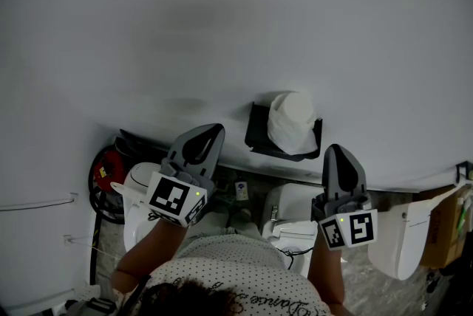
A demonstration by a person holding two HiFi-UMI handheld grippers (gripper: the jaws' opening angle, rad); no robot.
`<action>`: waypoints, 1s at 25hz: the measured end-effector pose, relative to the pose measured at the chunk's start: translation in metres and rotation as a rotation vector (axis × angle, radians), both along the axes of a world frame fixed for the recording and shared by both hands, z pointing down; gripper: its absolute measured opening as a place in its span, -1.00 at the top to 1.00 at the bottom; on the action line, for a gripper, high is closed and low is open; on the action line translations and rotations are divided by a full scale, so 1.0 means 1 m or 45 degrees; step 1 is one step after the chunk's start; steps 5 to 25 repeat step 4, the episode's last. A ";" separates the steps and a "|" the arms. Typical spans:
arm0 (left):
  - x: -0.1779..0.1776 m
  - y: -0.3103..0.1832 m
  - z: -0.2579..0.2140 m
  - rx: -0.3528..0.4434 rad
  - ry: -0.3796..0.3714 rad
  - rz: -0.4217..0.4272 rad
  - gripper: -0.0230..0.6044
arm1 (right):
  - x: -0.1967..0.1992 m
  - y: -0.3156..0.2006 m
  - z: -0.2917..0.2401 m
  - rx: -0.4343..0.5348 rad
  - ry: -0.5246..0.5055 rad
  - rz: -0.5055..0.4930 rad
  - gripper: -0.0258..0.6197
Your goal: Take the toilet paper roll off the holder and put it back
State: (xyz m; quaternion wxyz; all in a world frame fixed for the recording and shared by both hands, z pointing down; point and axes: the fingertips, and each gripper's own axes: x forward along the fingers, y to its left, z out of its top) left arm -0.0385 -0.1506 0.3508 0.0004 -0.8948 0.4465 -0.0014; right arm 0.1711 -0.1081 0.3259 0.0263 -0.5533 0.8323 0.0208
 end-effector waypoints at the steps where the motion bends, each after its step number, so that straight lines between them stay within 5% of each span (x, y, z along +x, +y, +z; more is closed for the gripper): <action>1: 0.000 0.000 0.000 0.000 0.001 0.000 0.91 | 0.000 0.000 0.000 0.000 0.000 0.000 0.88; 25: 0.001 -0.001 0.002 -0.007 0.001 -0.003 0.91 | 0.002 -0.001 -0.002 0.002 -0.001 0.002 0.88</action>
